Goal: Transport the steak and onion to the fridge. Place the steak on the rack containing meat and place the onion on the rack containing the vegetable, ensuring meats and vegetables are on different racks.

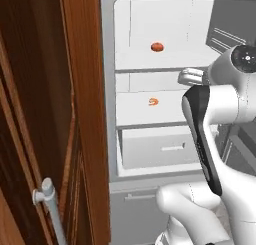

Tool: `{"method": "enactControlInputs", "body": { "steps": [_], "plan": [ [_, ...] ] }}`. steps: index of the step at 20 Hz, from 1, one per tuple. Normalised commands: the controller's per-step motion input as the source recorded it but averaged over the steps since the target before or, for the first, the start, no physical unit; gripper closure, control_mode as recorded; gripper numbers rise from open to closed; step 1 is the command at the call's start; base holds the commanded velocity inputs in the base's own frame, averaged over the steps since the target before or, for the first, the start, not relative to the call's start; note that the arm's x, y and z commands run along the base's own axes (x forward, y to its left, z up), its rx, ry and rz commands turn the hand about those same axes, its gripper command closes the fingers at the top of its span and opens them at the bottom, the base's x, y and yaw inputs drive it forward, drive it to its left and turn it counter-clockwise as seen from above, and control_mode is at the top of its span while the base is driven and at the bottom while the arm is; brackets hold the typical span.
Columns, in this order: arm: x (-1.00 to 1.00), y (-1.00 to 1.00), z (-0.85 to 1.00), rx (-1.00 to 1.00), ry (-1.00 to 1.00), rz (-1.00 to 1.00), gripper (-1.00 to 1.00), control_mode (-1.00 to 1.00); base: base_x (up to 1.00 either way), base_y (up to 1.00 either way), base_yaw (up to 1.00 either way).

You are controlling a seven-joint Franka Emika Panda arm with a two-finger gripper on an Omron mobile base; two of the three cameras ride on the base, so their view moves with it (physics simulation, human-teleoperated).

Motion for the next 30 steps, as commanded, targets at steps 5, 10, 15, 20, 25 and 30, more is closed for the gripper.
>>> {"method": "enactControlInputs", "body": {
  "steps": [5, 10, 15, 20, 25, 30],
  "plan": [
    [0.00, 0.00, 0.00, 0.00, 0.00, 0.00, 1.00, 1.00, 1.00, 0.40, -0.04],
    [0.00, 0.00, 0.00, 0.00, 0.00, 0.00, 1.00, 1.00, 0.55, -0.15, -0.14],
    [0.00, 0.00, 0.00, 0.00, 0.00, 0.00, 1.00, 1.00, -0.07, -0.36, -0.32],
    [0.00, 0.00, 0.00, 0.00, 0.00, 0.00, 1.00, 1.00, -0.09, -0.11, -0.32],
    [0.00, 0.00, 0.00, 0.00, 0.00, 0.00, 1.00, 1.00, 0.00, -0.17, -0.09],
    [-0.05, -0.05, -0.13, 0.01, 0.04, 0.00, 1.00, -1.00, -0.14, -0.19, -0.01]
  ]
}}
